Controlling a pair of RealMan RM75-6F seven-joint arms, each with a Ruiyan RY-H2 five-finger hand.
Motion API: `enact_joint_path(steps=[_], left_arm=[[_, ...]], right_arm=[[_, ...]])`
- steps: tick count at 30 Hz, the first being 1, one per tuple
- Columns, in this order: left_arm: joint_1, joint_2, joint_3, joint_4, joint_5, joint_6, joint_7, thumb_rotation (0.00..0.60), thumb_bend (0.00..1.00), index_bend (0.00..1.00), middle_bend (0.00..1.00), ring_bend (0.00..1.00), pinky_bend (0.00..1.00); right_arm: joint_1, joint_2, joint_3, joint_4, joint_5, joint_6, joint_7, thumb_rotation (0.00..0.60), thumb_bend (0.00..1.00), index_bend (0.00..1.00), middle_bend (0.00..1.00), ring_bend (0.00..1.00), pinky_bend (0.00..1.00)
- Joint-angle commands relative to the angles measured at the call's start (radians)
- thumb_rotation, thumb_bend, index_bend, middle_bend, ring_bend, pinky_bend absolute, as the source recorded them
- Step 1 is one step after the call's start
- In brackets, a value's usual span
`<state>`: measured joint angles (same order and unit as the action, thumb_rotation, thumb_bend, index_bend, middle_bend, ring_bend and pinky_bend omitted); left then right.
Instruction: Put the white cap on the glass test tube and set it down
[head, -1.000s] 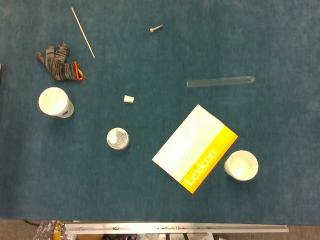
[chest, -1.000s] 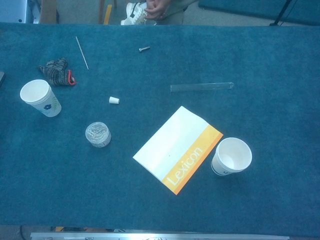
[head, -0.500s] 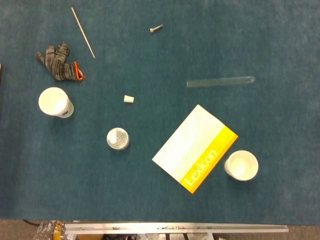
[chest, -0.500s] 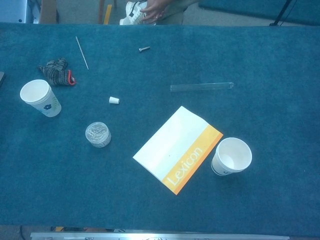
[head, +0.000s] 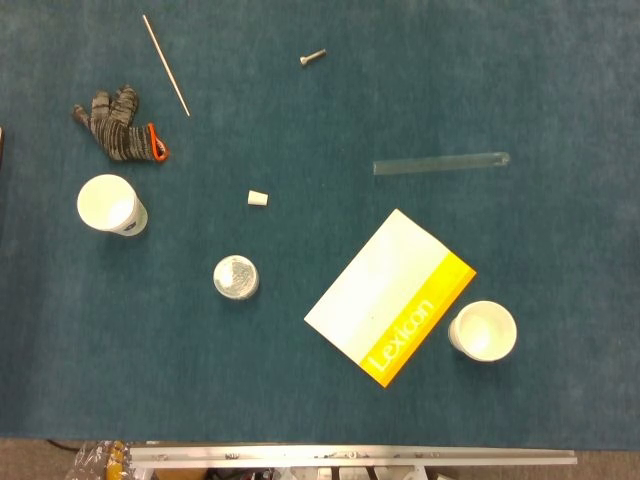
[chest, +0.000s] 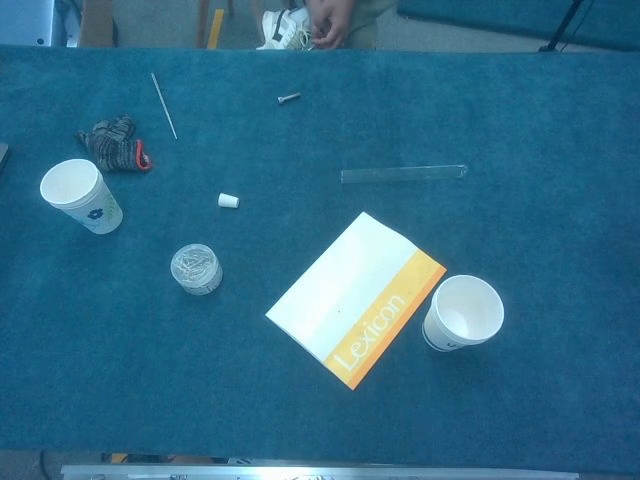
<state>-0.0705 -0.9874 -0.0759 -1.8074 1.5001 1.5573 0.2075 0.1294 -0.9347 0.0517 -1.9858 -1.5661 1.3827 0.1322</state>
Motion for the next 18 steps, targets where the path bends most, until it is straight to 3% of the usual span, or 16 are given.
enact_joint_path(steps=[1,9,18], left_arm=[[-0.001,-0.003,-0.003,0.001,-0.001,0.002,0.001,0.6,0.34,0.3,0.2,0.08,0.13],[-0.019,-0.007,-0.013,0.001,-0.003,-0.012,0.015,0.6,0.34,0.3,0.2,0.08,0.13],[-0.026,0.006,-0.01,-0.013,0.007,-0.019,0.038,0.6,0.34,0.3,0.19,0.08,0.13]], right_arm=[[0.068,0.014,0.039,-0.002,0.048,-0.082,0.014,0.6,0.32,0.28,0.22,0.09,0.23],[0.204,-0.037,0.102,0.047,0.154,-0.244,-0.027,0.6,0.33,0.43,0.22,0.09,0.23],[0.364,-0.156,0.159,0.141,0.296,-0.398,-0.166,0.6,0.31,0.47,0.23,0.09,0.23]])
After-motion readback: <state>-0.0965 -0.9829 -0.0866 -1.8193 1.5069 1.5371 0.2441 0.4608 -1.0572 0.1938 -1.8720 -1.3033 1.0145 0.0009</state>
